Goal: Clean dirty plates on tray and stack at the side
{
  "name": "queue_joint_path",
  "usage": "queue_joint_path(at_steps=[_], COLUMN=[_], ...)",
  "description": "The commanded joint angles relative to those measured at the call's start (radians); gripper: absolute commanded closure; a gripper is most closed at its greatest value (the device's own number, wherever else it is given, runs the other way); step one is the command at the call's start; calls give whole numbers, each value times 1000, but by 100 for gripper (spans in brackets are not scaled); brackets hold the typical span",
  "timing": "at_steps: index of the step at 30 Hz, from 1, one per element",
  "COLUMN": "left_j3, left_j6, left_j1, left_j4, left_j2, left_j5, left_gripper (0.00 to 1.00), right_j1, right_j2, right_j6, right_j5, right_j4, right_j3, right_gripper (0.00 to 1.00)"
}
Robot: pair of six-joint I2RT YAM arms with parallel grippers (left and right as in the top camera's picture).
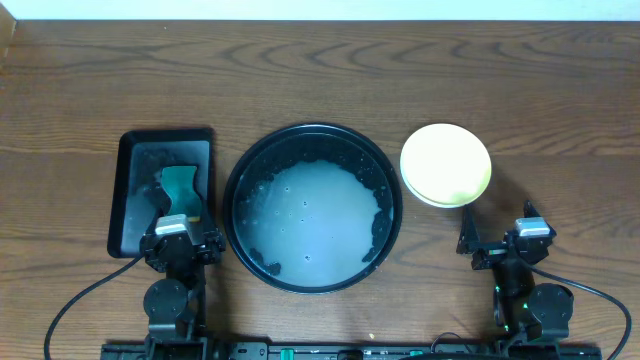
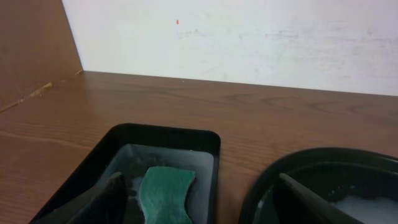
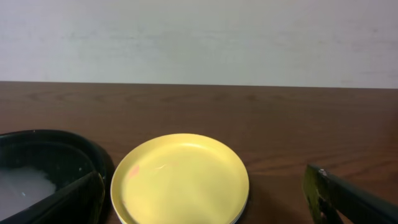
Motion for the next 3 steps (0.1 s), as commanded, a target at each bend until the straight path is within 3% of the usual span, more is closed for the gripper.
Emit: queue_joint_path(at_steps=[1, 3], left_j3=[-28, -28], left_j6=[17, 17], left_j1=[-5, -5], left_j4=[-22, -22], left_j2=[-5, -5], left_j5=[-19, -19], left_gripper=[25, 25], right_j1=[-3, -3], right_j2=[-6, -5], right_j6=[-4, -4], right_j5=[-1, -1], right_j4=[-2, -2], right_j3=[-3, -3], right_gripper=[1, 1])
